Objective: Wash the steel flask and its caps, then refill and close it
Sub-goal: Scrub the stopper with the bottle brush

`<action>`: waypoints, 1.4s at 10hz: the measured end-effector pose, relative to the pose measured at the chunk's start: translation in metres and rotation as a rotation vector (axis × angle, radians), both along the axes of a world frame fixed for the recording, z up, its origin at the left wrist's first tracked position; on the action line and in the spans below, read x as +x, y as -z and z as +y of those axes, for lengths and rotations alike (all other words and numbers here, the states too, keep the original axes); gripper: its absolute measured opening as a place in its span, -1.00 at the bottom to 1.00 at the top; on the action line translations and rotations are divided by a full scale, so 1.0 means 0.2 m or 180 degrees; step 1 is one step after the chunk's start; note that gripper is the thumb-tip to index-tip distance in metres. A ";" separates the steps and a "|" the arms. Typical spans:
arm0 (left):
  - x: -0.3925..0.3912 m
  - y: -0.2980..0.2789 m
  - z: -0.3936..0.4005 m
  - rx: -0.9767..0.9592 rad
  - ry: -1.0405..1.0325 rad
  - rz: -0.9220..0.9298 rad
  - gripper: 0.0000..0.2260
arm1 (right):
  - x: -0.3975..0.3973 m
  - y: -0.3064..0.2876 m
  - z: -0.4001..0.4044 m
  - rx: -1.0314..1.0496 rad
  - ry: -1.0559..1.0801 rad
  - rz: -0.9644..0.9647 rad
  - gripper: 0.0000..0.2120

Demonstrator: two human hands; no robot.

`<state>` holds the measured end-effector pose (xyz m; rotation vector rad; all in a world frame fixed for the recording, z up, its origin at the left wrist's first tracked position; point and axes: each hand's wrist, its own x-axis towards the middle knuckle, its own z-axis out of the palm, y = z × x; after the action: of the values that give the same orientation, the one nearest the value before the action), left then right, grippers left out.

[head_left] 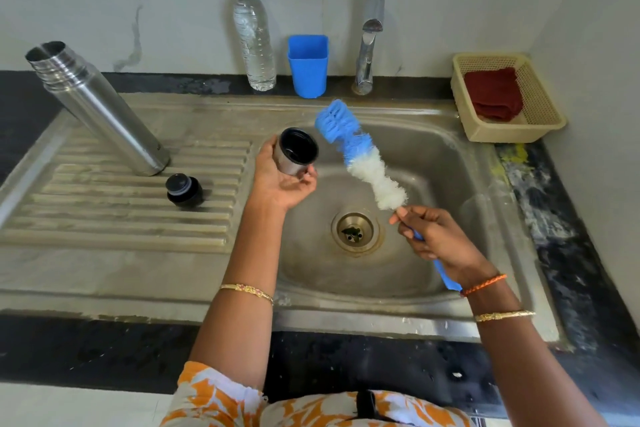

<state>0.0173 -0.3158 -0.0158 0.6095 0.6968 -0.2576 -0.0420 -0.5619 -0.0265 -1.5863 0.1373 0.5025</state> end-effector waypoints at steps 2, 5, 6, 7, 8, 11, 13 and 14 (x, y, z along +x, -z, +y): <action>-0.07 -0.09 0.12 -0.0625 -0.0419 -0.0793 -0.61 | 0.04 -0.02 0.14 0.0295 -0.0110 0.0052 -0.77; -0.11 -0.19 0.43 0.0948 -0.0230 -0.0780 -0.73 | 0.03 -0.04 0.42 0.0674 0.0167 0.0345 -0.82; -0.07 -0.19 0.57 0.2458 -0.0083 -0.0803 -0.51 | 0.01 -0.05 0.55 0.0686 0.0269 0.0376 -0.82; -0.02 -0.18 0.73 0.3673 0.0249 -0.1189 -0.59 | -0.01 -0.04 0.65 0.0629 0.0361 0.0372 -0.83; 0.01 -0.13 0.87 0.4547 0.0576 -0.1114 -0.72 | -0.04 -0.02 0.75 0.0579 0.0483 0.0355 -0.83; 0.03 -0.01 1.07 0.5070 0.1045 -0.0944 -0.73 | -0.09 0.00 0.97 0.0419 0.0705 0.0266 -0.82; 0.03 0.01 1.13 0.5071 0.1304 -0.0930 -0.78 | -0.12 0.01 1.06 0.0330 0.0720 0.0236 -0.82; 0.02 0.00 1.12 0.5139 0.1456 -0.0862 -0.80 | -0.13 0.02 1.09 0.0260 0.0710 0.0217 -0.81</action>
<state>0.0219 -0.0911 -0.0154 2.3085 0.3664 0.0336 -0.0680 -0.3433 -0.0311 -1.4537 0.3374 0.3830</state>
